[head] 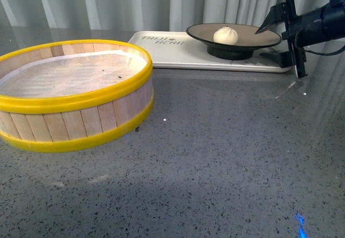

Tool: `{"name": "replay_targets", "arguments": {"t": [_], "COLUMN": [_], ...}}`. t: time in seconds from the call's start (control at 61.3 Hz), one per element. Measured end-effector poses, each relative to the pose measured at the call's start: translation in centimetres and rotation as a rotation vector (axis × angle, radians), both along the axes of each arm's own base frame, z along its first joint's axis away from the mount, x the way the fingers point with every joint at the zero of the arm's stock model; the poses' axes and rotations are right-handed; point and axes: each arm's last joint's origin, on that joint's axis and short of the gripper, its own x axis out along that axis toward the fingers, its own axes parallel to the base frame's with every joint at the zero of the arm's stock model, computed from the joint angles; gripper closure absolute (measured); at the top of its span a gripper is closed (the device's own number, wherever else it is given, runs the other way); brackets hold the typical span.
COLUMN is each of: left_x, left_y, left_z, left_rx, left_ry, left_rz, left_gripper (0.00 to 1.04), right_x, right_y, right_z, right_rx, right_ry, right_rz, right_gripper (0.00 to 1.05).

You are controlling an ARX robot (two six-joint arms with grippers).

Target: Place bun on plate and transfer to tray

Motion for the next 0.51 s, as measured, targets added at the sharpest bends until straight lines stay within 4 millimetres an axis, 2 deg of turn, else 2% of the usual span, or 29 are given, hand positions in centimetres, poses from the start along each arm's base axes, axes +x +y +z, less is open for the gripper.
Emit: {"name": "replay_targets", "arguments": {"t": [0.293,0.505], "left_x": [0.0,0.0], "left_y": [0.0,0.0], "left_z": [0.0,0.0], "left_rx": [0.0,0.0], "left_ry": [0.0,0.0], "left_rz": [0.0,0.0], "left_gripper": [0.07,0.07], "right_x": [-0.4,-2.4], "right_y": [0.1,-0.2], "right_z": [0.9,1.0], "right_rx": [-0.01,-0.021], "right_ry": [-0.003,-0.011], "right_rz": [-0.019,-0.059], "right_gripper": [0.09,0.08]}}
